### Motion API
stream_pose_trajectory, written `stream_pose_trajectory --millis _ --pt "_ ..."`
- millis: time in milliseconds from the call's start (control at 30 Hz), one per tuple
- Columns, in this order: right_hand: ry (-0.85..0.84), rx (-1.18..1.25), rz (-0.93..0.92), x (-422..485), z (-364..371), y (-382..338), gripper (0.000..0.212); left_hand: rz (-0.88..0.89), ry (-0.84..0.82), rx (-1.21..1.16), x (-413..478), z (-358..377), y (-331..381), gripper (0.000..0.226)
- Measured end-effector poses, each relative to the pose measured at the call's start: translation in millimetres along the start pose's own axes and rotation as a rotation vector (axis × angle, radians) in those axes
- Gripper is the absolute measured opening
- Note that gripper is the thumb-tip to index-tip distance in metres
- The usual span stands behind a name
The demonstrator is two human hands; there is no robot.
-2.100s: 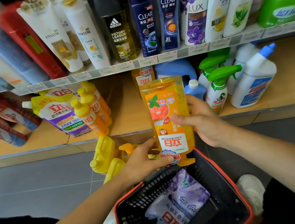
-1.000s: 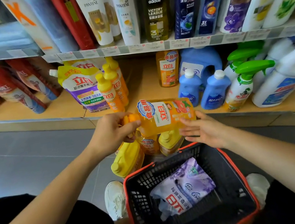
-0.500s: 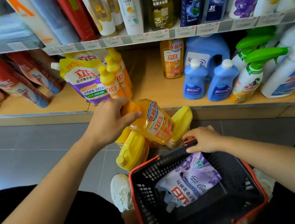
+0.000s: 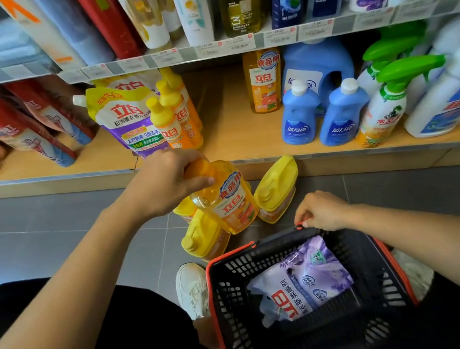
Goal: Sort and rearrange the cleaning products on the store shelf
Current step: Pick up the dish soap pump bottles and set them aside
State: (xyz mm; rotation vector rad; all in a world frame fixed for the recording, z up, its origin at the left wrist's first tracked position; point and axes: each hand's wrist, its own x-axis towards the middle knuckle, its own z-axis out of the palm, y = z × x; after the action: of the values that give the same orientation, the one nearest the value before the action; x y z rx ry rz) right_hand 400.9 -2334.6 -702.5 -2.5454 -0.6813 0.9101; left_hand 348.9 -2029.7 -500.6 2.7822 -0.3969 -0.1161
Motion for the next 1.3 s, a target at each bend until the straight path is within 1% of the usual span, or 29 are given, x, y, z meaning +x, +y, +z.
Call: stream_pose_trajectory --millis 167,433,567,667,767,867,967,1033,1100,1167,1233,1300 --pt "0.005 0.026 -0.021 -4 7 -3 0.014 0.019 -0.148 0.087 9 31 -1 0.043" --pt "-0.002 0.056 -0.031 -6 5 -2 0.010 0.018 -0.394 0.151 21 119 -15 0.043" --pt "-0.023 0.057 -0.047 -10 2 -2 0.018 0.002 -0.464 0.169 25 151 -24 0.040" --pt "-0.042 0.050 -0.047 -14 1 -3 0.022 -0.011 -0.462 0.180 30 162 -27 0.040" --pt "-0.078 0.043 -0.048 -15 -2 -3 0.024 -0.013 -0.458 0.198 33 168 -28 0.043" --pt "-0.110 0.036 -0.033 -13 -12 -5 0.031 0.003 -0.511 0.203 35 171 -28 0.047" --pt "-0.019 0.004 -0.055 -7 -38 -9 0.037 0.015 -0.578 0.176 39 169 -28 0.048" --pt "0.097 0.047 -0.075 -3 -66 -10 0.037 0.000 -0.627 0.120 47 159 -29 0.045" --pt "0.240 0.121 -0.086 0 -95 -10 0.038 -0.034 -0.630 0.002 60 144 -30 0.035" --pt "0.409 0.166 -0.092 3 -122 -8 0.040 -0.072 -0.557 -0.164 78 129 -30 0.019" --pt "0.527 0.116 -0.088 9 -142 -7 0.046 -0.140 -0.449 -0.370 99 122 -29 0.004" --pt "0.569 0.036 -0.069 16 -156 -5 0.056 -0.230 -0.354 -0.552 123 122 -29 0.006"
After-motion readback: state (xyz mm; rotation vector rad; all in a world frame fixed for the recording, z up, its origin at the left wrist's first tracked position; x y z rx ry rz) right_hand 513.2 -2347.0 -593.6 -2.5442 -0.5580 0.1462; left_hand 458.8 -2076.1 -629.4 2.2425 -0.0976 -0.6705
